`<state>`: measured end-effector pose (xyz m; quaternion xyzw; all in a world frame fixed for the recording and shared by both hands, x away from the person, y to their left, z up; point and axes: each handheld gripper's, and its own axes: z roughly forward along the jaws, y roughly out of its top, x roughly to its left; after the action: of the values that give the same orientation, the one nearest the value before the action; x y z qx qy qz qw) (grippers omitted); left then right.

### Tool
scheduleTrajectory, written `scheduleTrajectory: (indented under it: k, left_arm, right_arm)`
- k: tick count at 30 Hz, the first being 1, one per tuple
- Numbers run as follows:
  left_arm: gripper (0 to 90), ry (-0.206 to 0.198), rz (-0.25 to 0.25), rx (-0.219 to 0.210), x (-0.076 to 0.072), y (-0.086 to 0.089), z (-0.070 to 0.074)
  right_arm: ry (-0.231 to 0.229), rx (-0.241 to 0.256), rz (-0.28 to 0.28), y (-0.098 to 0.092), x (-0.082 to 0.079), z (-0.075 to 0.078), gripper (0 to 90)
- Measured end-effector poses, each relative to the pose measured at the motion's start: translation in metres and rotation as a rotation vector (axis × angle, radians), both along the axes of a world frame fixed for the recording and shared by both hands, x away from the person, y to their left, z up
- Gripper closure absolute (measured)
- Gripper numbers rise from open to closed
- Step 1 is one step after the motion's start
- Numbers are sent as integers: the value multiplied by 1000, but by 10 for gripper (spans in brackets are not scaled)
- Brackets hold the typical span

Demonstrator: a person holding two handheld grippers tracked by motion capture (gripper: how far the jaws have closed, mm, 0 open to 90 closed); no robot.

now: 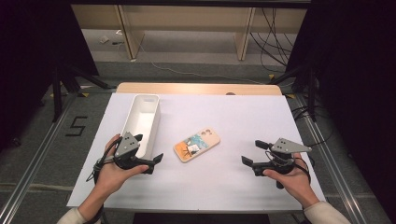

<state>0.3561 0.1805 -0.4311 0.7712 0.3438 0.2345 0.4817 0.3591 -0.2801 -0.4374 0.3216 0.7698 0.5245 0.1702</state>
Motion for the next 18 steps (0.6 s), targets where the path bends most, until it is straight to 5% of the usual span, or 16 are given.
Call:
scheduleTrajectory:
  k: [18]
  left_arm:
    - [0,-2,0,4,0,1,0]
  right_arm:
    - [3,-5,1,1,-1,1,147]
